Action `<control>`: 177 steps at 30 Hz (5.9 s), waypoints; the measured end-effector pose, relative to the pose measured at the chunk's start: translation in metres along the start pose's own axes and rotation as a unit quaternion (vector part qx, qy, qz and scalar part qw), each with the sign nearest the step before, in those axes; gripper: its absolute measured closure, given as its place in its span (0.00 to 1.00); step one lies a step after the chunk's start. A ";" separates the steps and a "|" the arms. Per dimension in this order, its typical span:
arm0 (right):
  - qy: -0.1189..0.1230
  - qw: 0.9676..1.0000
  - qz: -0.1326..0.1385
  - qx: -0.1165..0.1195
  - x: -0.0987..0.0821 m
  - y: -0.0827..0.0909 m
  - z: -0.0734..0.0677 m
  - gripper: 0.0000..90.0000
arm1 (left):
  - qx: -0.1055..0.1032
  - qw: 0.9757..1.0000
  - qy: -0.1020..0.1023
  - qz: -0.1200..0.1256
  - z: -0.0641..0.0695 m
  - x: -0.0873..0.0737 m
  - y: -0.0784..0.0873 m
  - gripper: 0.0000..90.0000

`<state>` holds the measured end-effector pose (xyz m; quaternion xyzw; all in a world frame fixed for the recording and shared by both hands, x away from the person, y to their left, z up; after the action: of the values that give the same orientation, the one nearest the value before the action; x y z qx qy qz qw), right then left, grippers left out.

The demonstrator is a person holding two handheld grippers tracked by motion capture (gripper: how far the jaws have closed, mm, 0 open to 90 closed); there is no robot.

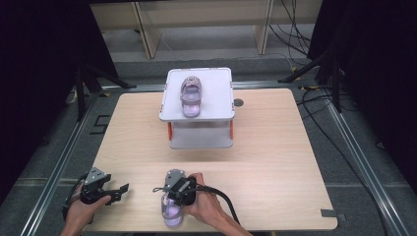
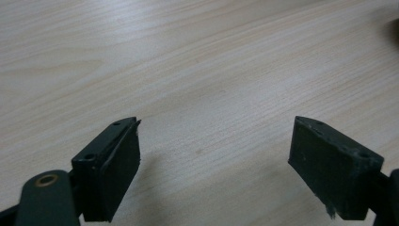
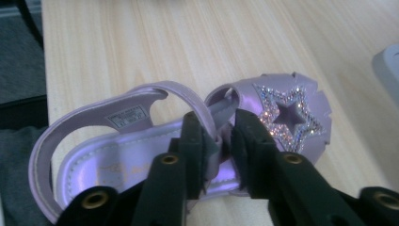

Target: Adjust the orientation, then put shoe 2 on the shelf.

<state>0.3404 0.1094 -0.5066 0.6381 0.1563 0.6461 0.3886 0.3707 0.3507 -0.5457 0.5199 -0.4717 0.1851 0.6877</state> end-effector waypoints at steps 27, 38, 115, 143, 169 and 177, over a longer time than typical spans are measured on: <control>-0.137 0.983 0.078 0.090 0.017 0.065 0.043 0.94 | 0.002 1.000 0.000 0.003 -0.004 -0.001 0.000 0.18; -0.137 0.985 0.085 0.062 0.031 0.123 0.080 0.94 | 0.002 1.000 -0.001 0.003 -0.005 0.000 0.000 0.18; -0.097 0.981 0.071 -0.155 0.076 0.113 0.308 0.89 | -0.001 1.000 0.001 0.006 -0.001 0.002 0.000 0.18; -0.158 0.971 0.089 -0.154 0.069 0.130 0.290 0.66 | 0.005 1.000 0.008 -0.008 -0.001 -0.002 0.001 0.18; -0.162 0.978 0.120 -0.057 0.019 0.160 0.186 0.60 | -0.002 1.000 -0.022 -0.008 -0.004 -0.001 0.000 0.18; -0.181 0.975 0.123 -0.042 -0.015 0.141 0.156 0.58 | -0.001 1.000 -0.023 -0.010 -0.004 -0.002 0.000 0.18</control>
<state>0.4434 -0.0387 -0.3978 0.7419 -0.0231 0.5688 0.3542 0.3719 0.3547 -0.5472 0.5279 -0.4823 0.1655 0.6792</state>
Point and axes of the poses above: each handheld gripper's, and its own axes: y roughly backward along the jaws, x roughly out of its top, z roughly to its right, the point moved 8 cm from there along -y, roughly forward along the jaws, and after that the axes turned 7 degrees about z, right-handed, at the moved point
